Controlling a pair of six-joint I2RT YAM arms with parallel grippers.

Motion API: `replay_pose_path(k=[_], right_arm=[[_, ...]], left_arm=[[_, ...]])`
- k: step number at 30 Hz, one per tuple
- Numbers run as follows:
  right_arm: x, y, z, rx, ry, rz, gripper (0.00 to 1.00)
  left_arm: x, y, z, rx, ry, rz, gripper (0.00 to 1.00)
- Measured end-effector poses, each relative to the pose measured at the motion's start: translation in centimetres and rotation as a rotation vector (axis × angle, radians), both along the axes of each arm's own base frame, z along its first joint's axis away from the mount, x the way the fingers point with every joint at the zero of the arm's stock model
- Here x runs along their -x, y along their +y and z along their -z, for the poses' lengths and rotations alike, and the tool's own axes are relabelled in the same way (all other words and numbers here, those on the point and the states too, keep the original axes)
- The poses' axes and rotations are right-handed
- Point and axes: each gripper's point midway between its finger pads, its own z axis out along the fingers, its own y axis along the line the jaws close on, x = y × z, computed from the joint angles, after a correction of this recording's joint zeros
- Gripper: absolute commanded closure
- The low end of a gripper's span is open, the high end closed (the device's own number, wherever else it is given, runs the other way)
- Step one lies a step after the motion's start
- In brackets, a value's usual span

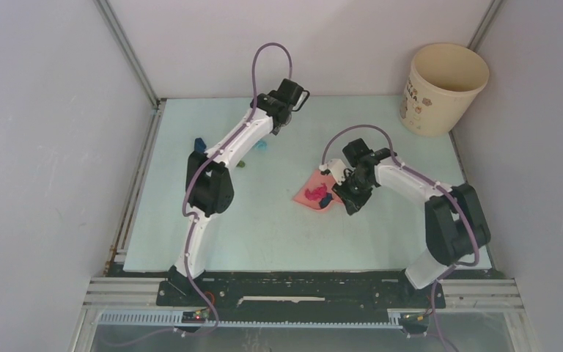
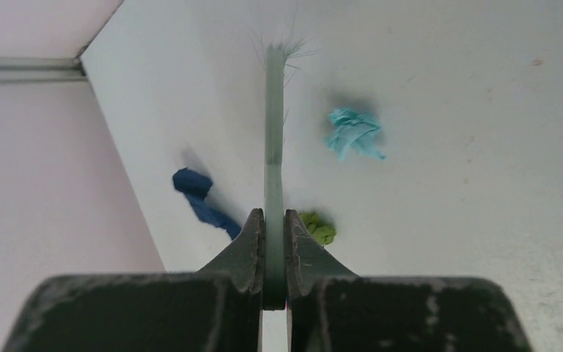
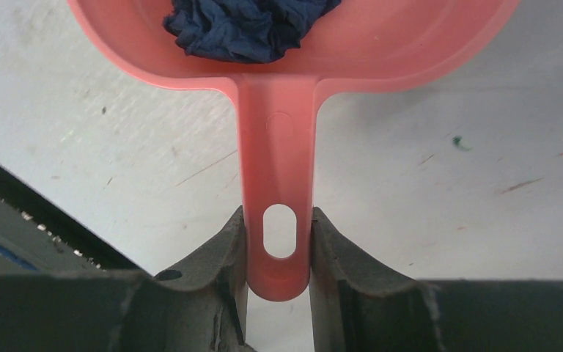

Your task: Sweep away the paper scraps from the table

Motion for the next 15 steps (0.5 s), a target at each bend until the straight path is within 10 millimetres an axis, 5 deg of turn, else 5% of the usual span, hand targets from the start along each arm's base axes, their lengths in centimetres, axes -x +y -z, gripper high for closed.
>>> replay_pose_path(k=[9, 15], right_arm=[[-1.9, 1.0, 1.8, 0.028, 0.051, 0.018, 1.00], [-1.8, 1.1, 1.7, 0.022, 0.056, 0.023, 1.00]], left_arm=[[1.1, -3.4, 3.1, 0.070, 0.095, 0.122, 1.00], [5.7, -4.9, 5.3, 0.074, 0.165, 0.164, 1.00]])
